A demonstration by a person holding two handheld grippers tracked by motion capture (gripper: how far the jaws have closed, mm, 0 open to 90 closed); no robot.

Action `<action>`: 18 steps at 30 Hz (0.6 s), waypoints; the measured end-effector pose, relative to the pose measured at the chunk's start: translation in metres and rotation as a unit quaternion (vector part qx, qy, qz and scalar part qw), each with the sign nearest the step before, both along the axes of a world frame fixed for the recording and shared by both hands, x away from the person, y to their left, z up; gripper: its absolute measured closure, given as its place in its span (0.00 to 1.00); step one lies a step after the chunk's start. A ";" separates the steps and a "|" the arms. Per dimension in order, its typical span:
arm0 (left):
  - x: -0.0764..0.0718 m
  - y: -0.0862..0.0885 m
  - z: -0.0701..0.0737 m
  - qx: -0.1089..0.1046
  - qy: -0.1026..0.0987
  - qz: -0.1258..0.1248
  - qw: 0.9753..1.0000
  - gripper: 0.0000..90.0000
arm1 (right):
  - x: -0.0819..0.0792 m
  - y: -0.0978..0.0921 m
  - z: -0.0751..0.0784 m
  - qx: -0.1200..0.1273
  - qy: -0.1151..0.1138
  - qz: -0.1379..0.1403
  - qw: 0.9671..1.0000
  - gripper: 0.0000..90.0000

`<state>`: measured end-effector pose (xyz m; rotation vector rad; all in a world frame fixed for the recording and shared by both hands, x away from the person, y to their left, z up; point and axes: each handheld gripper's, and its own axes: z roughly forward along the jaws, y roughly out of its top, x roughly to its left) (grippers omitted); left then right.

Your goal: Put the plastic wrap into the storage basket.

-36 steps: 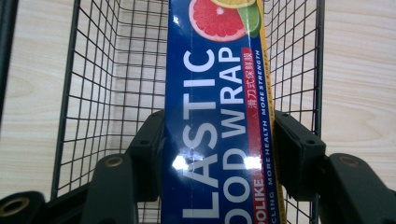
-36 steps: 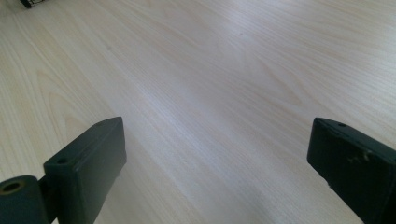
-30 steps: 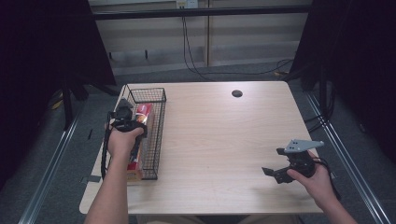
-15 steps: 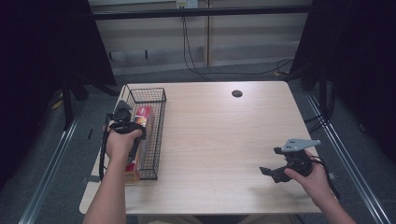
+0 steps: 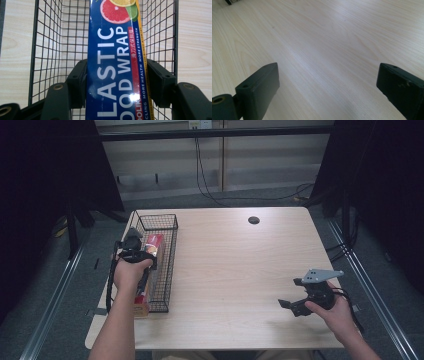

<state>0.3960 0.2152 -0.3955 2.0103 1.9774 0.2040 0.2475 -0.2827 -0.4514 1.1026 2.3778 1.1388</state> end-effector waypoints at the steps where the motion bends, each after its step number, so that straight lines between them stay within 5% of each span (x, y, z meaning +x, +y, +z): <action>1: 0.000 0.000 0.000 0.000 0.000 0.000 1.000 0.46 | 0.000 0.000 0.000 -0.001 0.001 0.000 1.000 0.04; 10: -0.001 0.003 -0.001 -0.011 -0.008 0.000 1.000 0.43 | 0.000 0.000 0.000 -0.002 0.000 -0.002 1.000 0.04; 18: -0.001 0.008 0.004 -0.028 -0.023 0.000 0.999 0.31 | -0.001 0.001 0.000 -0.001 0.001 -0.003 1.000 0.04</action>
